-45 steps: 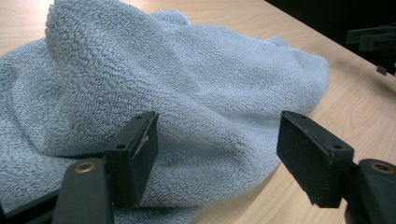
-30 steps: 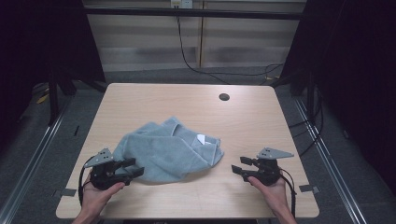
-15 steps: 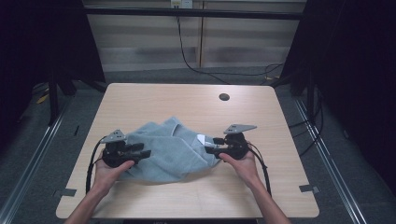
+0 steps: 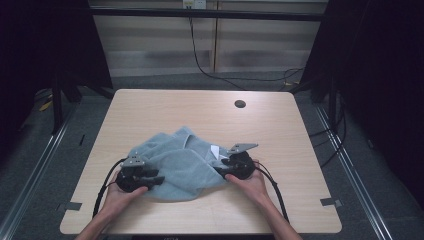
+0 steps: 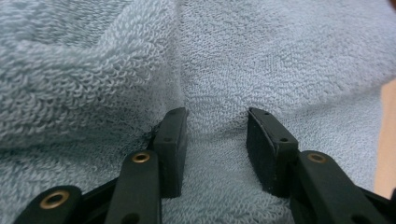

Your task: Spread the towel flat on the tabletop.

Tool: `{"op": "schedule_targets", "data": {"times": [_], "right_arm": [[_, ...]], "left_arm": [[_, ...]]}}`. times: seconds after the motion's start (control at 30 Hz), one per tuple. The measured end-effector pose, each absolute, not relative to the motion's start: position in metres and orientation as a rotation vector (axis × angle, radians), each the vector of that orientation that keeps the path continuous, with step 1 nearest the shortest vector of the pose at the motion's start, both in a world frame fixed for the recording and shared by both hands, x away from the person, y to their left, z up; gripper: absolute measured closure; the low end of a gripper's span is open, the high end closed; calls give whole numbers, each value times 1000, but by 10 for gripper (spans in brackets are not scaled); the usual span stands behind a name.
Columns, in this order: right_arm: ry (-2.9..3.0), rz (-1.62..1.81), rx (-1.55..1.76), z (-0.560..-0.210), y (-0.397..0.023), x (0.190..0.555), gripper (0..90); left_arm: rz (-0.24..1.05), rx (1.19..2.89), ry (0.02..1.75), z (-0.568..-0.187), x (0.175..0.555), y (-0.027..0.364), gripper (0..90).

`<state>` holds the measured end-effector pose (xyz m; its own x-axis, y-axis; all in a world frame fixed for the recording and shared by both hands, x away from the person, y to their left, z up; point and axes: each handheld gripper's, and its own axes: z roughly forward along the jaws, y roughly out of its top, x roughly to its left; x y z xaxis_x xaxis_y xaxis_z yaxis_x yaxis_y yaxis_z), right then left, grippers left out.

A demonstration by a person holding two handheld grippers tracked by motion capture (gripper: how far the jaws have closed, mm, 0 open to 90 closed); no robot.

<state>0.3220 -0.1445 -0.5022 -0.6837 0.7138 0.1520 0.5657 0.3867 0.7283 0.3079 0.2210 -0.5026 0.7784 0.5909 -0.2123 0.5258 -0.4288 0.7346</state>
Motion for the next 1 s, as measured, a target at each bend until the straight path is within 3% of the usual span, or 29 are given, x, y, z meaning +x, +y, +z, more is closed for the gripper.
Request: {"op": "schedule_targets", "data": {"times": [0.17, 0.33, 0.53, 0.77, 0.9, 1.0], "right_arm": [[2476, 1137, 1120, -498, -149, 311, 683], [2499, 1138, 1101, -496, -158, 298, 709], [2512, 1165, 1104, -497, -166, 291, 714], [2512, 1187, 1099, -498, -169, 289, 713], [2509, 1198, 1107, -498, -170, 289, 712], [2507, 1198, 1110, -498, -170, 289, 711]], "left_arm": [[34, 2136, 796, -500, 292, 216, 581], [-31, 2107, 732, -487, 279, 215, 552], [35, 2008, 694, -456, 292, 217, 525], [126, 1960, 770, -438, 359, 214, 541], [93, 1952, 827, -451, 384, 211, 569], [23, 1993, 840, -472, 392, 199, 530]]}}
